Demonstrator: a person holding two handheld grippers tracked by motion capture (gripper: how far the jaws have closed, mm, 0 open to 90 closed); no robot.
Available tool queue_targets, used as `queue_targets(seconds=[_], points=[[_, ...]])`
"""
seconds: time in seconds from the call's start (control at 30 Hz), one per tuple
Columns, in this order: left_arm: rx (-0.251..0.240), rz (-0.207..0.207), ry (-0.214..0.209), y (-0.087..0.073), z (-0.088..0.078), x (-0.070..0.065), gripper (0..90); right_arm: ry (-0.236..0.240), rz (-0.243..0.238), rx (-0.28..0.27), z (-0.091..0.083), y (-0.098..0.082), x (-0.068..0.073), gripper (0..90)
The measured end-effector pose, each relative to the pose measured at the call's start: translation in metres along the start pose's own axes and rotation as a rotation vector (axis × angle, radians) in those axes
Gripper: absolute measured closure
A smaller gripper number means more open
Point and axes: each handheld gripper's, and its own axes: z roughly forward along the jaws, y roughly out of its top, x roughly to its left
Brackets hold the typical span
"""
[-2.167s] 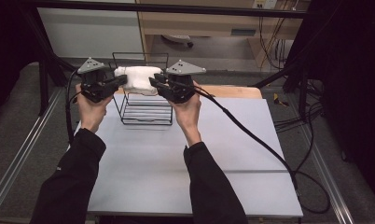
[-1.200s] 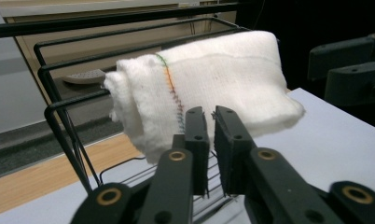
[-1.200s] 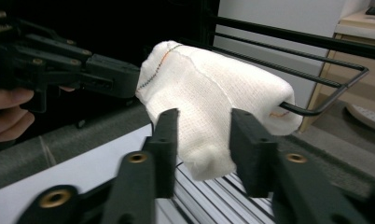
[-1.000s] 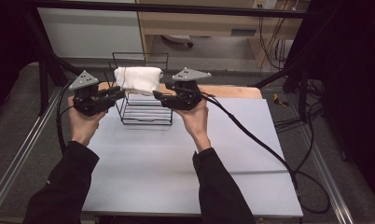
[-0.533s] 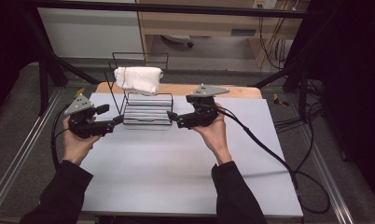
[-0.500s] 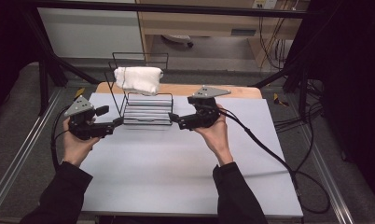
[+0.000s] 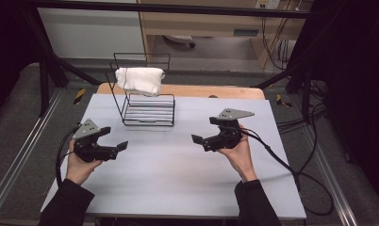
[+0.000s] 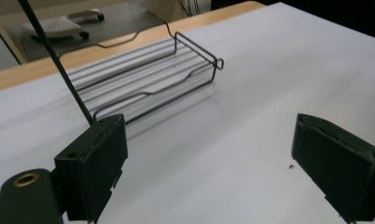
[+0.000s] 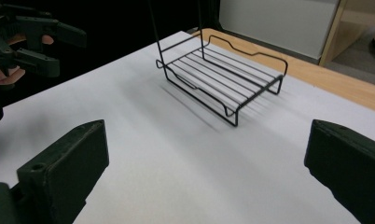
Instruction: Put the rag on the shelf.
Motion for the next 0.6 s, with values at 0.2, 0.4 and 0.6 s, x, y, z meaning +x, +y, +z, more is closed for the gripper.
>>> queue_targets(seconds=[0.2, 0.4, 0.6], points=[[0.034, -0.003, -0.009, -0.017, 0.003, -0.003, 9.8, 0.0, 0.05, 0.009, -0.015, -0.032, -0.011, 0.3], [0.062, -0.015, -0.018, -0.035, 0.006, -0.003, 9.8, -0.03, 0.074, 0.038, -0.032, -0.065, -0.022, 0.2], [0.09, -0.002, -0.018, -0.05, 0.004, -0.003, 9.9, -0.022, 0.077, 0.06, -0.048, -0.095, -0.026, 0.2]])
